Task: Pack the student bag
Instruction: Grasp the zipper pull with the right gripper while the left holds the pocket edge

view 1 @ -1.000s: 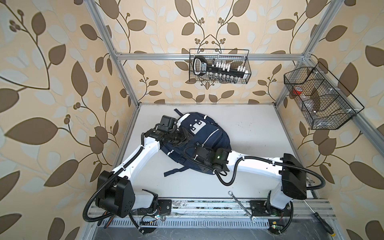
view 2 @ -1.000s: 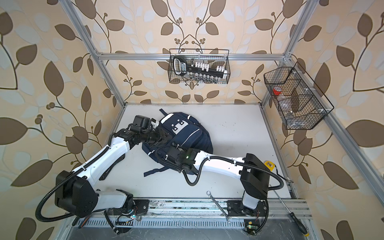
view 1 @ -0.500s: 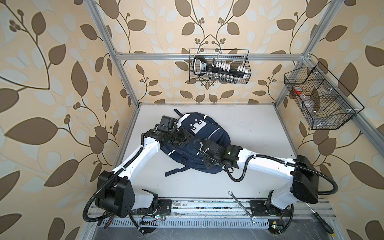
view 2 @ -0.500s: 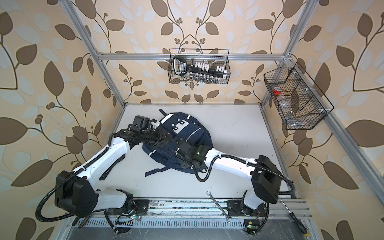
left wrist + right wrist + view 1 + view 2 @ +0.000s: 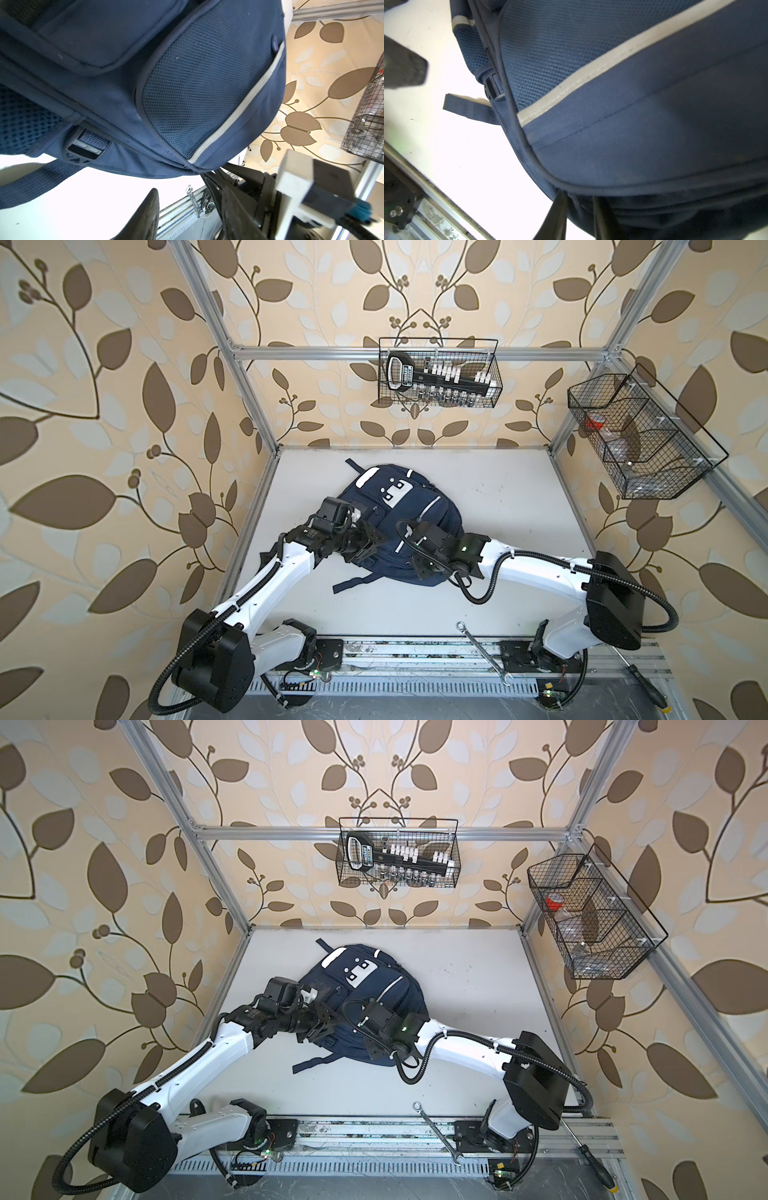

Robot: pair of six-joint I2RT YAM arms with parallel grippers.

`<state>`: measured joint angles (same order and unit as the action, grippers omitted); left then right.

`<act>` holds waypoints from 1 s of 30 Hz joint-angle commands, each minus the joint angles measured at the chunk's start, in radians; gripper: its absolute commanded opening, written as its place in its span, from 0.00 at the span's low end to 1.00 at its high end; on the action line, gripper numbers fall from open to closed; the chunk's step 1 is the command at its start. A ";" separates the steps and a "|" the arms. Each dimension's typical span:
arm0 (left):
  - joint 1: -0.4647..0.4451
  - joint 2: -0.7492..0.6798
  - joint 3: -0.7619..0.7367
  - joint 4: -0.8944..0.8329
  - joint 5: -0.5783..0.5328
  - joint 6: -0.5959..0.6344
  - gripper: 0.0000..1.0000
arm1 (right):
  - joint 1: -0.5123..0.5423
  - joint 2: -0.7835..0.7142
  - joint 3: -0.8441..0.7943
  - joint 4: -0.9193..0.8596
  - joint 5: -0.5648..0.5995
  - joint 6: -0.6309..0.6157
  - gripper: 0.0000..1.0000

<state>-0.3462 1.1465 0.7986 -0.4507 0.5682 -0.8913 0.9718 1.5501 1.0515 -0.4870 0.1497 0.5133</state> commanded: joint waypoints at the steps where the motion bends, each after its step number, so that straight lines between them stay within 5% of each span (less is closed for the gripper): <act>1: 0.000 -0.013 0.014 0.028 -0.004 -0.014 0.49 | 0.000 0.003 -0.035 0.022 0.005 0.030 0.25; 6: 0.000 0.000 0.022 0.033 -0.004 -0.011 0.49 | 0.006 0.005 -0.063 0.061 0.004 0.043 0.16; 14: 0.000 0.004 0.005 0.041 -0.004 -0.015 0.49 | 0.005 -0.018 -0.122 0.169 -0.009 0.050 0.24; 22: 0.001 0.008 -0.006 0.040 -0.025 -0.031 0.52 | 0.005 -0.056 -0.150 0.156 0.031 0.052 0.00; 30: -0.100 -0.010 -0.053 0.127 -0.072 -0.155 0.61 | 0.007 -0.122 -0.110 0.088 0.002 0.027 0.00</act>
<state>-0.3893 1.1545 0.7532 -0.3790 0.5327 -0.9844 0.9760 1.4574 0.9165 -0.3450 0.1486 0.5556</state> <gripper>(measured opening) 0.608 0.056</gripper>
